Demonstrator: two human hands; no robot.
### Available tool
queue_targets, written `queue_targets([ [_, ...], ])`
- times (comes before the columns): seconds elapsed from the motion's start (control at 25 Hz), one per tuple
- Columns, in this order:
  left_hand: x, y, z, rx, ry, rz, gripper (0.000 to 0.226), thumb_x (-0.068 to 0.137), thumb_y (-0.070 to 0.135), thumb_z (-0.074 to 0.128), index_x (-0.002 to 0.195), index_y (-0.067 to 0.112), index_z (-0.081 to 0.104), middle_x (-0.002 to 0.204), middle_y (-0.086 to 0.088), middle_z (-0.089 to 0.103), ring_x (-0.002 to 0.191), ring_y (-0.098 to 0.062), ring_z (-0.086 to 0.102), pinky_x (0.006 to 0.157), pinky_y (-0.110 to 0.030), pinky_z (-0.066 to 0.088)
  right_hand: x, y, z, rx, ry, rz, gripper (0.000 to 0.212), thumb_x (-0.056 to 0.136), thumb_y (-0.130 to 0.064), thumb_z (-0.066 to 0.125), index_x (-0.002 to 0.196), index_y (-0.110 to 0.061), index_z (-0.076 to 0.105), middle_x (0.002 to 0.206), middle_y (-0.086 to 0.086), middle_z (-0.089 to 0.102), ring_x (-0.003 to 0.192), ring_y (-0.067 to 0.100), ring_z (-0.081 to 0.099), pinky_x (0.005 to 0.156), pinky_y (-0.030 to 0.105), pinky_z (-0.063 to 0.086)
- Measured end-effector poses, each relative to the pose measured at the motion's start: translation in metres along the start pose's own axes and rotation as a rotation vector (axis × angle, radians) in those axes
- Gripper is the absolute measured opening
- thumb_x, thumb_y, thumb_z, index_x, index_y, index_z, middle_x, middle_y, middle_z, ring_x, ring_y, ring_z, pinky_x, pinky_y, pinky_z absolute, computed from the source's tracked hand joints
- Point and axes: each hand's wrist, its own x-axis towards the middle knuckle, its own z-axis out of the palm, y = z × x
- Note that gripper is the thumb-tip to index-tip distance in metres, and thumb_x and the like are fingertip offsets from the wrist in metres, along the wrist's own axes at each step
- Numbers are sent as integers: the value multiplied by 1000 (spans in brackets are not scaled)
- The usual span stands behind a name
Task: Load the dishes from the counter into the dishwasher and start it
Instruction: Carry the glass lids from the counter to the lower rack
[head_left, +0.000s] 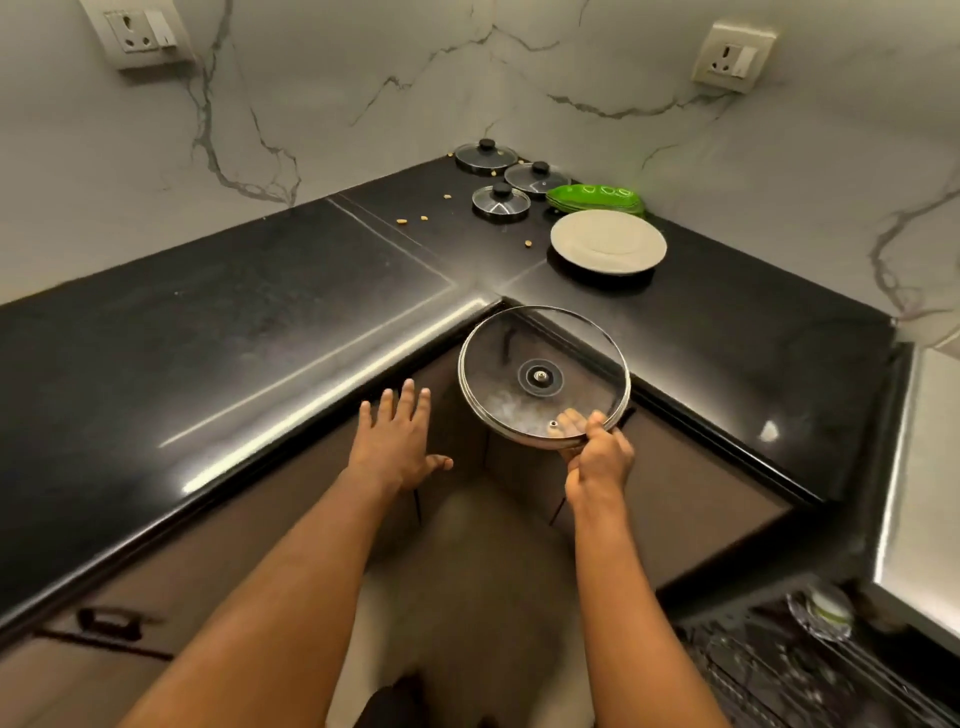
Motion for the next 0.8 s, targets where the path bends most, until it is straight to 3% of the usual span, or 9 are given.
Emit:
queue_targets([
  [0.24,-74,-4,11,-31,-4,13,102,90,61,54,157,17,-8,164,-7,-15,151,-32,-7,120,-53,0,-68,5,-54,38,-11,-7,19,97,5,43,87,-10,48,80,19,58,52,19,62,52,34,56],
  [0.4,-137,-3,35,-54,2,81,102,90,61,55,157,17,-8,164,-7,-15,151,-32,-8,120,-53,0,-130,13,-101,46,13,-41,21,98,4,43,84,-11,49,82,18,60,55,20,64,55,36,58],
  [0.8,-281,19,126,-85,-219,125,105,89,63,54,156,13,-10,163,-10,-16,151,-34,-7,120,-55,2,-245,43,-258,-46,150,-20,20,97,3,48,85,-13,51,85,17,65,58,16,69,53,33,59],
])
